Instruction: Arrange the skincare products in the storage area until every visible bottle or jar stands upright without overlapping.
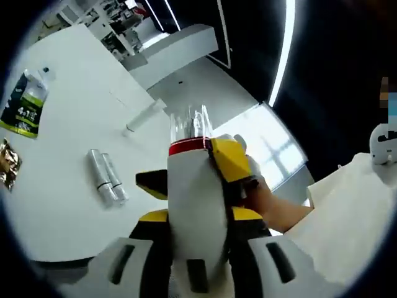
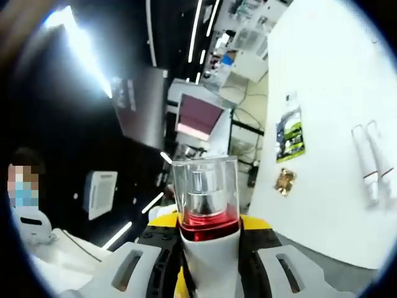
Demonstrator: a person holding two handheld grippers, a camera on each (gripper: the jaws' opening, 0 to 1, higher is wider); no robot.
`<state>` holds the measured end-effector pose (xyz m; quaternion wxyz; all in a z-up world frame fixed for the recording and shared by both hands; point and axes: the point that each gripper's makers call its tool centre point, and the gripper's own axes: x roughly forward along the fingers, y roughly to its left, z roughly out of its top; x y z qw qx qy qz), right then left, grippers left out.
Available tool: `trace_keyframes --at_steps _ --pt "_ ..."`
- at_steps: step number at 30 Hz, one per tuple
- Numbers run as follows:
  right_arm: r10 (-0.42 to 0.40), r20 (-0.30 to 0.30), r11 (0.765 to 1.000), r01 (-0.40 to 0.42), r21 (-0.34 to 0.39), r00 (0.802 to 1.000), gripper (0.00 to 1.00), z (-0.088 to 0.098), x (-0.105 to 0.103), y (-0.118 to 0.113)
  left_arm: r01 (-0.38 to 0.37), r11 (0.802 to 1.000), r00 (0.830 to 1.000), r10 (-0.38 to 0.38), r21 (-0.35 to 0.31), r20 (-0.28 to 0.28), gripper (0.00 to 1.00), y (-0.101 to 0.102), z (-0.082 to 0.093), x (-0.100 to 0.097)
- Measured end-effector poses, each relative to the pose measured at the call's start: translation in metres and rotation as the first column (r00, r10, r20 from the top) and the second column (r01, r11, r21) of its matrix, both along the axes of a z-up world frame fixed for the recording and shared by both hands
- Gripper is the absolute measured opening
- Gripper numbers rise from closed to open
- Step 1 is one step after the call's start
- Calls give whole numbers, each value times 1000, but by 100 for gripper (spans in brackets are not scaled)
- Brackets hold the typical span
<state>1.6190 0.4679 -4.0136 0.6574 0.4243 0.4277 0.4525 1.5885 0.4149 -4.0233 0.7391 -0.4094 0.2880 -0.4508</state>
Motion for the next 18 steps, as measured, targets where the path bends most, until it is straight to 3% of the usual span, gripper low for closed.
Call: trace_keyframes --at_steps 4,7,9,16,18 --pt "-25 24 997 26 -76 999 36 -1 4 0 -24 999 1000 24 -21 -18 28 2 1 3" --pt "-25 75 993 34 -116 997 36 -3 2 2 -29 999 999 27 -41 -43 28 -3 -1 0" --pt "-40 54 986 48 -162 998 37 -13 3 -1 -34 999 997 32 -22 -69 28 0 -8 2" --pt "33 94 950 -2 -312 995 40 -34 -4 -12 -33 997 994 40 70 -100 27 -4 -21 4" --pt "49 87 940 -17 -340 995 40 -39 -8 -14 6 977 997 11 212 -79 27 -7 -35 -1"
